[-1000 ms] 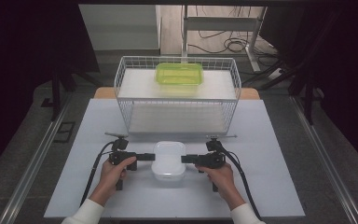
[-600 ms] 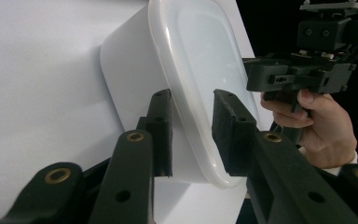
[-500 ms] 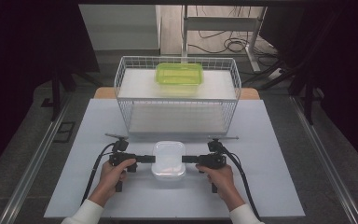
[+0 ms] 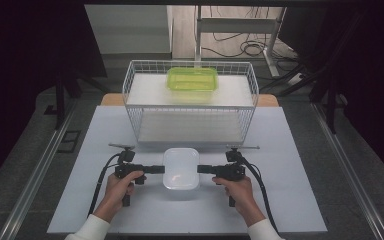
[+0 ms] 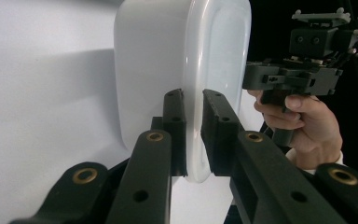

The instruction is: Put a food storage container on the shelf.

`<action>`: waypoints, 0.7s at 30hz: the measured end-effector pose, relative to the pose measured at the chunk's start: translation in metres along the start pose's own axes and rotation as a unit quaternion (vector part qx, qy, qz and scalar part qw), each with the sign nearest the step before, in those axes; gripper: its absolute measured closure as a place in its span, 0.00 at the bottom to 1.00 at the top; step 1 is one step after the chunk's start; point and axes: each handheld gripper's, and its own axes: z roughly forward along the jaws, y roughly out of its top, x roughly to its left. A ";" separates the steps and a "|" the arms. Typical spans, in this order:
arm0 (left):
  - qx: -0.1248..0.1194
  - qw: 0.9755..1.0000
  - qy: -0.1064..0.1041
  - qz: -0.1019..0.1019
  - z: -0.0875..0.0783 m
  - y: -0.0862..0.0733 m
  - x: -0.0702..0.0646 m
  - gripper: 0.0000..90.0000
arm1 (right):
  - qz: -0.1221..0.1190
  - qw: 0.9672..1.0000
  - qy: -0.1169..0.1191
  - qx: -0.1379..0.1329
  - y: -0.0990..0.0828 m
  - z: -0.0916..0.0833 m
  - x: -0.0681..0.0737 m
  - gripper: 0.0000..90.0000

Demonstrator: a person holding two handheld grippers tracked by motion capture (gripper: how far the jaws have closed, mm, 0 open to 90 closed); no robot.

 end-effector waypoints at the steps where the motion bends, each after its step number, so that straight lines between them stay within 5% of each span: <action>1: 0.000 1.000 0.001 0.002 0.000 0.000 0.000 0.89 | -0.002 1.000 0.000 0.001 0.000 0.000 0.000 0.87; 10: -0.009 1.000 0.004 0.016 -0.002 0.000 -0.007 0.89 | -0.020 1.000 0.001 -0.005 0.002 -0.004 0.005 0.88; 21: -0.026 0.998 0.016 0.057 -0.012 0.002 -0.029 0.89 | -0.062 0.998 0.000 -0.022 0.006 -0.014 0.022 0.88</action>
